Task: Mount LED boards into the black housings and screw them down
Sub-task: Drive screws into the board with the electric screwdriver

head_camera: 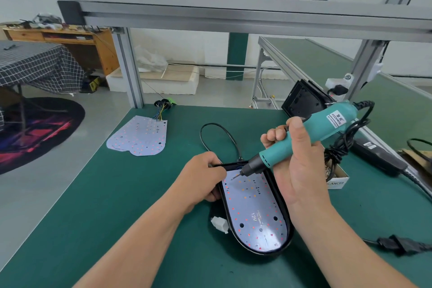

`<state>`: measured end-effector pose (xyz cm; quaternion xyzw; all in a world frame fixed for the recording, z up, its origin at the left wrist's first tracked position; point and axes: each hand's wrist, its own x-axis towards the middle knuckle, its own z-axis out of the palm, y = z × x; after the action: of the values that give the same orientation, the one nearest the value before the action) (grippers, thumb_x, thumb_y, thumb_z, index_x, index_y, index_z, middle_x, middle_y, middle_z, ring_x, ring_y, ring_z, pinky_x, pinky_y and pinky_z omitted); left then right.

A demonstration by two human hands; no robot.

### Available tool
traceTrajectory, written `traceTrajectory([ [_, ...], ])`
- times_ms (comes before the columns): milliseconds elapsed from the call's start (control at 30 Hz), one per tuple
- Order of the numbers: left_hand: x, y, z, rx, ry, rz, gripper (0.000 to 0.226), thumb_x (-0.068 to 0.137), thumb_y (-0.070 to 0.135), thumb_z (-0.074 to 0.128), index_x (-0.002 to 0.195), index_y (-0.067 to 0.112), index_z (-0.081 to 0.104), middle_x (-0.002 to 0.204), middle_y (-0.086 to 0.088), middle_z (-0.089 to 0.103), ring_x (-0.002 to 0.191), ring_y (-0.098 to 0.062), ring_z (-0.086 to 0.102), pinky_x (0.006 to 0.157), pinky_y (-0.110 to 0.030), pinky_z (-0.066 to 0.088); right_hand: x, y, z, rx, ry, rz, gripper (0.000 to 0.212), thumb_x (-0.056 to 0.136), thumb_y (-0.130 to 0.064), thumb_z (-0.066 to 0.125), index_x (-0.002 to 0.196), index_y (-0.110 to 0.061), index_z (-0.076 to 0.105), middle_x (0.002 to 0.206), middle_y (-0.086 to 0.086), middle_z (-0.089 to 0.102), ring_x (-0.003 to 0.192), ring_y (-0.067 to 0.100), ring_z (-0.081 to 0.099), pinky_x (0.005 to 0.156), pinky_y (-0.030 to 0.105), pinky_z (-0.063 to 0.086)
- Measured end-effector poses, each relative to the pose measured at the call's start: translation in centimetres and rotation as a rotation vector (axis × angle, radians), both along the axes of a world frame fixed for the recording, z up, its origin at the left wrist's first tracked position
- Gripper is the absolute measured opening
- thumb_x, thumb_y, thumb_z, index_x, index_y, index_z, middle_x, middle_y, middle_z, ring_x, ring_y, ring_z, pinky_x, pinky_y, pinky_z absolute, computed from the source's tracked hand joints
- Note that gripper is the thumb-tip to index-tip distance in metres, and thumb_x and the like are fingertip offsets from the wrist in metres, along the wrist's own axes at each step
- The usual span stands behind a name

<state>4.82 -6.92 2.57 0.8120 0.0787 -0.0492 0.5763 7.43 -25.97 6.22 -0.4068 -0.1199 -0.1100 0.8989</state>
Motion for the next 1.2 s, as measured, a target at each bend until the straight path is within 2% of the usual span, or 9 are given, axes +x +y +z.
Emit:
traceTrajectory([
  [167, 0.1, -0.3, -0.2, -0.024, -0.006, 0.000, 0.011, 0.086, 0.004, 0.057, 0.080, 0.012, 0.054, 0.060, -0.007, 0.063, 0.046, -0.021, 0.058, 0.043, -0.023, 0.044, -0.4, 0.6, 0.2, -0.034, -0.014, -0.008, 0.014, 0.104, -0.021, 0.064, 0.102, -0.014, 0.052, 0.076, 0.004, 0.052, 0.073, 0.022, 0.056, 0.087, 0.040, 0.056],
  [400, 0.3, -0.4, -0.5, -0.042, -0.012, -0.002, 0.003, 0.082, 0.009, 0.057, 0.083, 0.011, 0.055, 0.062, -0.010, 0.064, 0.047, -0.022, 0.060, 0.044, -0.025, 0.046, -0.5, 0.8, 0.1, -0.047, -0.014, -0.007, 0.012, 0.105, -0.019, 0.064, 0.099, -0.015, 0.053, 0.076, 0.004, 0.052, 0.074, 0.023, 0.056, 0.088, 0.041, 0.056],
  [533, 0.2, -0.5, -0.3, -0.051, -0.006, 0.002, 0.026, 0.069, 0.020, 0.056, 0.088, 0.002, 0.055, 0.064, -0.012, 0.065, 0.048, -0.023, 0.060, 0.044, -0.026, 0.047, -0.4, 0.8, -0.1, -0.069, -0.024, 0.005, 0.011, 0.105, -0.018, 0.062, 0.097, -0.016, 0.054, 0.076, 0.005, 0.051, 0.074, 0.023, 0.055, 0.087, 0.041, 0.055],
  [600, 0.3, -0.5, -0.4, -0.048, -0.011, -0.001, 0.030, 0.068, 0.021, 0.056, 0.090, 0.000, 0.054, 0.065, -0.013, 0.065, 0.048, -0.024, 0.061, 0.045, -0.026, 0.047, -0.5, 0.9, -0.1, -0.089, -0.031, 0.013, 0.013, 0.104, -0.019, 0.063, 0.095, -0.016, 0.054, 0.076, 0.005, 0.050, 0.074, 0.023, 0.054, 0.087, 0.041, 0.055],
  [767, 0.3, -0.5, -0.5, -0.049, -0.024, -0.001, 0.022, 0.073, 0.017, 0.056, 0.088, 0.002, 0.056, 0.062, -0.012, 0.065, 0.048, -0.024, 0.060, 0.045, -0.026, 0.046, -0.7, 1.0, 0.0, -0.166, -0.082, 0.059, 0.020, 0.099, -0.027, 0.072, 0.093, -0.016, 0.056, 0.078, 0.007, 0.048, 0.076, 0.026, 0.054, 0.088, 0.042, 0.053],
  [867, 0.4, -0.6, -0.7, -0.042, -0.029, 0.005, 0.010, 0.081, 0.009, 0.057, 0.089, 0.002, 0.057, 0.063, -0.013, 0.066, 0.048, -0.024, 0.060, 0.044, -0.025, 0.046, -1.0, 1.3, 0.1, -0.221, -0.173, 0.131, 0.037, 0.089, -0.041, 0.083, 0.100, -0.015, 0.059, 0.080, 0.007, 0.050, 0.076, 0.026, 0.055, 0.086, 0.042, 0.052],
  [933, 0.4, -0.6, -0.7, -0.033, -0.023, 0.004, 0.010, 0.083, 0.007, 0.057, 0.091, 0.001, 0.058, 0.064, -0.014, 0.067, 0.048, -0.023, 0.061, 0.044, -0.024, 0.046, -1.2, 1.6, 0.3, -0.284, -0.215, 0.170, 0.043, 0.085, -0.048, 0.085, 0.103, -0.016, 0.061, 0.079, 0.005, 0.054, 0.076, 0.026, 0.058, 0.085, 0.047, 0.050],
  [1033, 0.5, -0.4, -0.8, -0.030, -0.013, 0.000, 0.009, 0.086, 0.006, 0.058, 0.091, 0.000, 0.059, 0.061, -0.012, 0.065, 0.047, -0.021, 0.060, 0.043, -0.023, 0.045, -1.4, 2.2, 0.5, -0.361, -0.254, 0.234, 0.041, 0.084, -0.050, 0.084, 0.099, -0.018, 0.063, 0.077, 0.004, 0.056, 0.072, 0.027, 0.056, 0.079, 0.052, 0.046],
  [1200, 0.5, -0.2, -1.0, -0.047, 0.008, -0.005, 0.008, 0.087, 0.006, 0.060, 0.092, 0.000, 0.060, 0.060, -0.008, 0.062, 0.047, -0.020, 0.059, 0.045, -0.024, 0.045, -1.4, 2.8, 1.1, -0.403, -0.250, 0.335, 0.040, 0.087, -0.047, 0.083, 0.090, -0.016, 0.057, 0.072, 0.003, 0.054, 0.066, 0.024, 0.052, 0.073, 0.043, 0.050],
])
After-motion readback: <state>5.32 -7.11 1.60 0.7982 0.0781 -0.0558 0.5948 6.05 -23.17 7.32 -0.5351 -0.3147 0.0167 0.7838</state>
